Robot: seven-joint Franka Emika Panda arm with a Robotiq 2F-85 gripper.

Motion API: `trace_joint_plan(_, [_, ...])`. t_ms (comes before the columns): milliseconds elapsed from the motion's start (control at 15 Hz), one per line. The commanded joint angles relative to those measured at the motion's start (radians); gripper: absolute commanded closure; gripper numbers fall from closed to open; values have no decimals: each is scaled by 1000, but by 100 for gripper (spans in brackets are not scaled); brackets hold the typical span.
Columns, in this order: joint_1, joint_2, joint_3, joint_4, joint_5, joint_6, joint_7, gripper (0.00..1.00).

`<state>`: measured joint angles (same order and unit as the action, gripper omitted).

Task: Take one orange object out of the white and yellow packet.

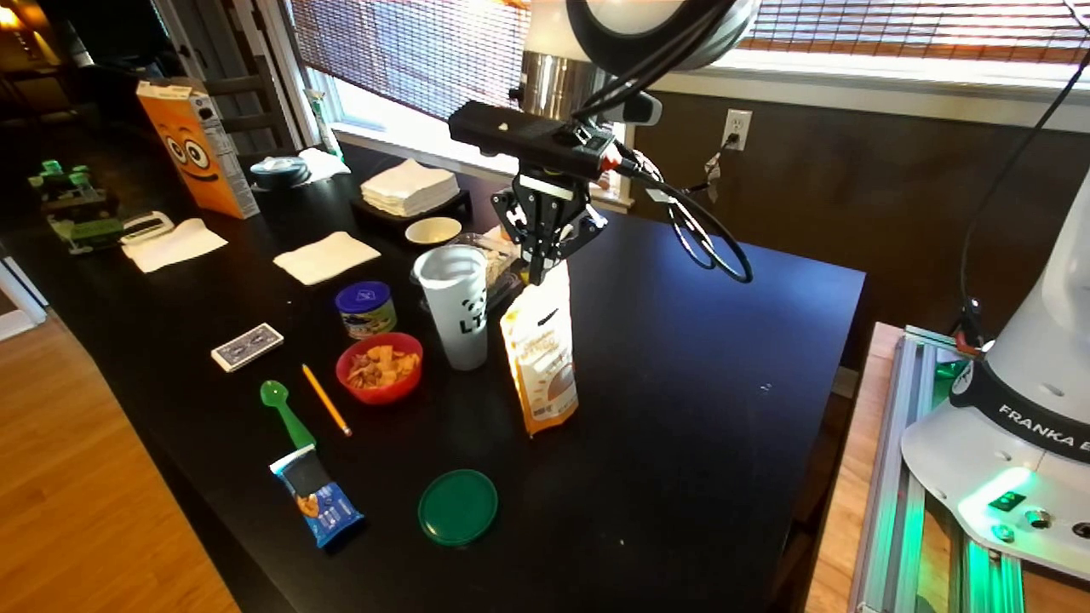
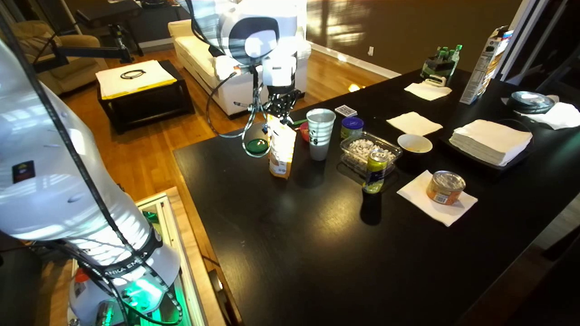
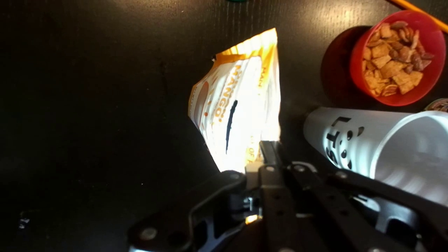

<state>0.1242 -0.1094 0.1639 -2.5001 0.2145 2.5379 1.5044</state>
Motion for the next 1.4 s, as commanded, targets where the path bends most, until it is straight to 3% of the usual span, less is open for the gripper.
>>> trace_joint_plan(0, [2, -3, -3, -9, 26, 10, -12, 100])
trace_joint_plan(1333, [3, 40, -17, 4, 70, 3, -81, 100])
